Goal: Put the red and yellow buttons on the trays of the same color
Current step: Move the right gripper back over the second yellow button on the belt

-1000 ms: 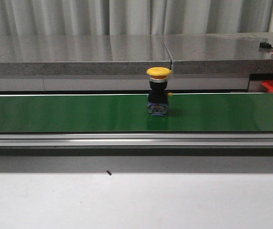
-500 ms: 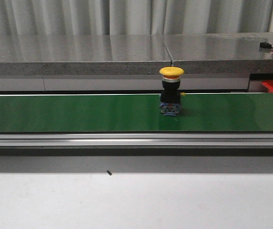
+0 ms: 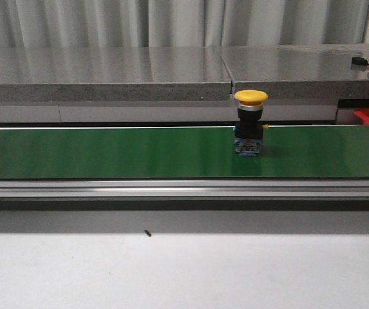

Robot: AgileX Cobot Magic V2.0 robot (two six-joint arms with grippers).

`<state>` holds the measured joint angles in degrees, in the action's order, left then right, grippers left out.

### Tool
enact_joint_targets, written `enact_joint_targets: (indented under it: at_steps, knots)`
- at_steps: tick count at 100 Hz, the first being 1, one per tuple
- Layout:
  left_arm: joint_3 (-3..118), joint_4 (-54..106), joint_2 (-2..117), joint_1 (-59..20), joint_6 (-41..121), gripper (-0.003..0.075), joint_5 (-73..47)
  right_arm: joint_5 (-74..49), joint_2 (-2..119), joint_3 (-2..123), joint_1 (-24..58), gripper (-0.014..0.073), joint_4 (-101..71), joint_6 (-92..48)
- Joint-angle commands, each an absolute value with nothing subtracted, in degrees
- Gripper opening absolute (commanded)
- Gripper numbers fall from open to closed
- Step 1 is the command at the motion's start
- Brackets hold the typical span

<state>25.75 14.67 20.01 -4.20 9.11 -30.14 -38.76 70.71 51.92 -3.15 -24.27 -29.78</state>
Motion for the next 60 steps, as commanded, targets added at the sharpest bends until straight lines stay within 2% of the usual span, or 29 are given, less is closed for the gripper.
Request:
enact_joint_targets:
  at_steps: [1,27,60]
  knots:
    - [27.34,15.66,20.30,-4.70,9.10,-0.0020,-26.17,-36.16,70.15,53.79,-0.59,0.0664,-25.38,-30.65]
    - [27.34,15.66,20.30,-4.70,9.10,-0.0020,-26.17,-35.19,74.79,54.59,5.38,0.0664,-25.32,-32.43]
    - [27.34,15.66,20.30,-4.70,9.10,-0.0020,-26.17,-35.13,82.00,62.88,9.40,0.0664,-25.39,-32.43]
